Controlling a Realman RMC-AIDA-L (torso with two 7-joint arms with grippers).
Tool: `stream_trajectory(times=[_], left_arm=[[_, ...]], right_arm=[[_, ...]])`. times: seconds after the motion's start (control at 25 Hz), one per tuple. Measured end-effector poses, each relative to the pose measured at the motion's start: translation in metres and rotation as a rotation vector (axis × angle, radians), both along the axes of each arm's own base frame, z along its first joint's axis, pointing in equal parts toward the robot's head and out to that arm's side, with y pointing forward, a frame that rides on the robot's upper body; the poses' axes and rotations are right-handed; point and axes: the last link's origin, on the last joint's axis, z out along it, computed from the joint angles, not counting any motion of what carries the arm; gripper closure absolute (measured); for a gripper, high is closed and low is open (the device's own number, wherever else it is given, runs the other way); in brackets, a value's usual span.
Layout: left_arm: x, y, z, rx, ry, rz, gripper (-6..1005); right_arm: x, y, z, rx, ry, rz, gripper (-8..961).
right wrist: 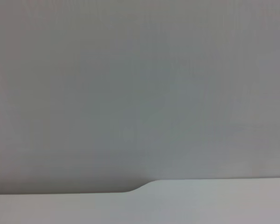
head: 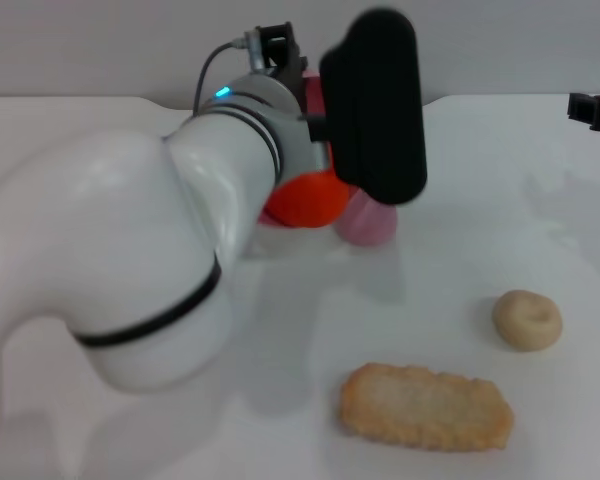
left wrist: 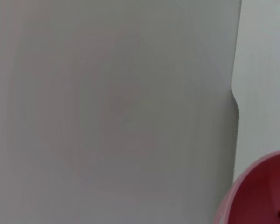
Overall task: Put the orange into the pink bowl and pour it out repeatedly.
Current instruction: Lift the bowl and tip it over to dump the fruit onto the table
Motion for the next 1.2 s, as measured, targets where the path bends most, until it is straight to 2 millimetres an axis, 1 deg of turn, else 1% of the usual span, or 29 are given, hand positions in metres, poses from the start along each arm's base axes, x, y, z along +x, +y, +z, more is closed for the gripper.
stream_trajectory(times=[0.08, 0.12, 0.16, 0.28, 0.32, 0.48, 0.52, 0.68, 0.72, 0.88, 1.04, 1.2], left_arm=[[0.001, -0.004, -0.002, -0.001, 0.011, -0.021, 833], [0.002, -0.008, -0.004, -0.003, 0.027, -0.045, 832], [0.004, -0.017, -0.009, -0.004, 0.065, -0.098, 832], [0.004, -0.022, -0.012, 0.001, 0.089, -0.136, 831], [0.005, -0.027, -0.014, 0.009, 0.113, -0.18, 831], [0.004, -0.036, -0.021, 0.015, 0.175, -0.269, 830], [0.004, -0.041, -0.024, 0.011, 0.192, -0.315, 830], [0.006, -0.047, -0.028, 0.002, 0.207, -0.361, 829], [0.007, -0.049, -0.03, -0.001, 0.225, -0.4, 829], [0.006, -0.051, -0.032, 0.003, 0.256, -0.44, 828], [0.01, -0.058, -0.035, 0.015, 0.284, -0.53, 827], [0.011, -0.063, -0.038, 0.011, 0.294, -0.571, 826]], right_arm=[[0.0, 0.001, -0.001, -0.002, -0.001, 0.0, 436], [0.001, 0.001, -0.002, -0.006, -0.002, -0.001, 436], [0.001, 0.002, -0.003, -0.009, -0.003, -0.003, 436], [0.002, 0.003, -0.005, -0.017, -0.005, -0.006, 436], [0.002, 0.003, -0.006, -0.02, -0.005, -0.006, 436], [0.002, 0.003, -0.007, -0.024, -0.005, -0.005, 436], [0.001, 0.003, -0.007, -0.026, -0.005, -0.003, 436], [0.001, 0.002, -0.009, -0.034, -0.007, -0.002, 437], [0.001, 0.002, -0.01, -0.037, -0.007, -0.002, 437], [0.0, 0.001, -0.012, -0.046, -0.01, 0.0, 437], [0.0, 0.001, -0.014, -0.05, -0.01, -0.002, 436], [0.0, 0.001, -0.014, -0.052, -0.011, -0.002, 436]])
